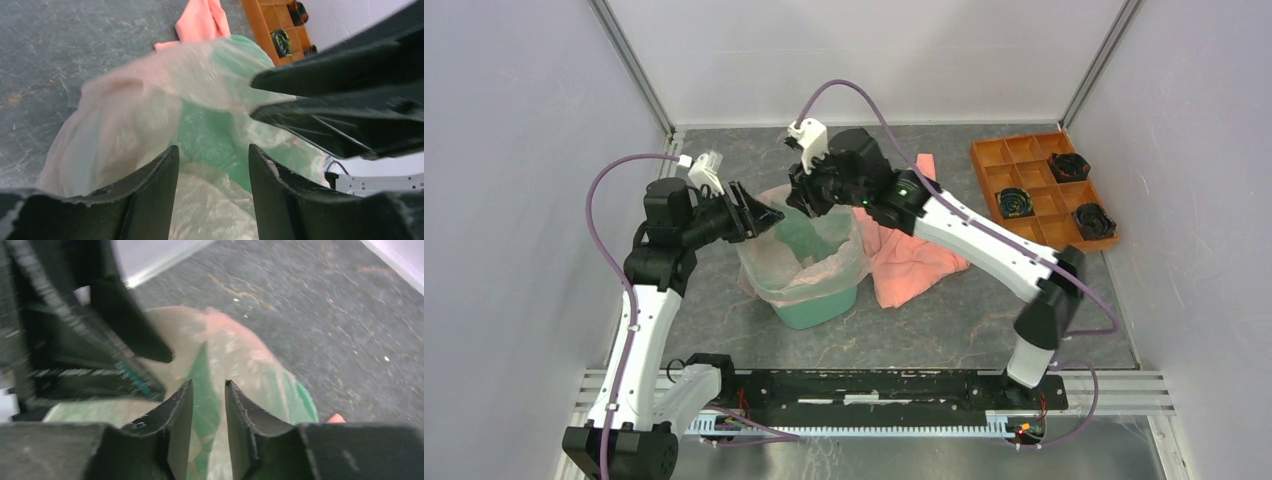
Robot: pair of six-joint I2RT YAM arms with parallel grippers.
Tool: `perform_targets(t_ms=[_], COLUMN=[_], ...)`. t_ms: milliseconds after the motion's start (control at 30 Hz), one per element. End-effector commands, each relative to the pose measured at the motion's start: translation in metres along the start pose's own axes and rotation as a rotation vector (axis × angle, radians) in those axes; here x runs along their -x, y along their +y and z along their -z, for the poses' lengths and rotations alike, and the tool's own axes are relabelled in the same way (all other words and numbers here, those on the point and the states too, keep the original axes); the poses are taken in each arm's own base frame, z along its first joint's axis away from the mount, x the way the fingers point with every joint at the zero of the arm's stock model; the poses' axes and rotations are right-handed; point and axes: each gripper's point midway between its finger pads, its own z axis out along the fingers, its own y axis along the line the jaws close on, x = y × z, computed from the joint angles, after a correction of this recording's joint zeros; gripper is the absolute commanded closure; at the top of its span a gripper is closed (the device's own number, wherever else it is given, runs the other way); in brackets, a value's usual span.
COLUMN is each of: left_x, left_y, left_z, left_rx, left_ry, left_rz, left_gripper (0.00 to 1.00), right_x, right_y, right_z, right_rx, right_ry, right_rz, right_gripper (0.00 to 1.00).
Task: Put the trash bags into the trash bin
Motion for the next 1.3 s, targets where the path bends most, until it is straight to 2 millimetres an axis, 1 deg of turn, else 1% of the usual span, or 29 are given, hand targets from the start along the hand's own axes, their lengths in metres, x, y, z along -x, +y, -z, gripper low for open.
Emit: perform_targets(t_ms=[0,67,100,200,233,300,333,400,433,500,567,600,667,700,733,800,867,967,1000,1067,1100,1167,1233,1267], left_x=[-0.009,-0.016,-0.018,-0.019,-0.017,-0.014,-0.013,-0.010,-0.009,-0.004,0.003,0.006,0.017,0.021,0.025,0.032,0.037,0.041,0.040,0.038,0.036,0.032,0.029,0.028], left_y=[0.025,0.035,0.037,0.038,0.038,0.033,0.031,0.026,0.023,0.015,0.005,0.002,-0.005,-0.007,-0.007,-0.007,-0.003,0.002,0.004,0.006,0.007,0.008,0.007,0.007], left_z=[-0.004,-0.008,-0.009,-0.008,-0.007,-0.005,-0.004,-0.003,-0.002,0.001,0.007,0.010,0.018,0.023,0.026,0.034,0.041,0.048,0.049,0.050,0.050,0.049,0.047,0.047], left_rx=[0.101,0.131,0.137,0.150,0.152,0.141,0.132,0.116,0.107,0.087,0.065,0.066,0.073,0.083,0.097,0.130,0.173,0.217,0.229,0.237,0.239,0.235,0.226,0.223], left_ry=[0.007,0.043,0.056,0.061,0.056,0.043,0.040,0.036,0.036,0.026,0.001,-0.014,-0.060,-0.082,-0.102,-0.145,-0.184,-0.222,-0.224,-0.219,-0.213,-0.201,-0.188,-0.185], left_rz=[0.018,0.031,0.031,0.029,0.026,0.020,0.019,0.015,0.015,0.013,0.003,0.000,-0.015,-0.022,-0.027,-0.038,-0.042,-0.050,-0.051,-0.051,-0.050,-0.047,-0.043,-0.043], left_gripper=[0.40,0.41,0.41,0.42,0.42,0.42,0.42,0.43,0.44,0.48,0.49,0.51,0.55,0.56,0.57,0.59,0.59,0.59,0.59,0.59,0.59,0.59,0.59,0.59], right_x=[-0.019,-0.029,-0.036,-0.050,-0.050,-0.044,-0.037,-0.019,-0.009,0.005,0.012,0.011,0.001,-0.004,-0.011,-0.025,-0.040,-0.069,-0.079,-0.101,-0.108,-0.116,-0.117,-0.112], right_y=[-0.041,-0.061,-0.072,-0.094,-0.101,-0.104,-0.101,-0.087,-0.075,-0.052,-0.025,-0.012,0.021,0.034,0.046,0.062,0.072,0.091,0.095,0.102,0.101,0.091,0.072,0.066], right_z=[-0.015,-0.013,-0.010,-0.002,0.002,0.008,0.010,0.014,0.016,0.018,0.018,0.017,0.017,0.018,0.021,0.023,0.022,0.016,0.013,0.005,0.001,-0.011,-0.020,-0.023], right_rx=[-0.203,-0.308,-0.368,-0.489,-0.527,-0.561,-0.562,-0.538,-0.518,-0.452,-0.336,-0.279,-0.128,-0.069,-0.010,0.074,0.135,0.253,0.281,0.324,0.325,0.273,0.171,0.142], right_ry=[0.134,0.176,0.200,0.245,0.254,0.253,0.239,0.196,0.171,0.131,0.103,0.096,0.088,0.082,0.087,0.108,0.138,0.208,0.232,0.286,0.302,0.327,0.353,0.352], right_rz=[0.006,0.031,0.047,0.091,0.102,0.122,0.137,0.178,0.205,0.222,0.197,0.178,0.133,0.122,0.108,0.086,0.060,0.026,0.017,0.005,0.006,0.023,0.059,0.076], right_gripper=[0.67,0.69,0.69,0.70,0.70,0.70,0.70,0.68,0.66,0.57,0.52,0.50,0.48,0.47,0.46,0.48,0.54,0.63,0.65,0.66,0.66,0.67,0.67,0.67])
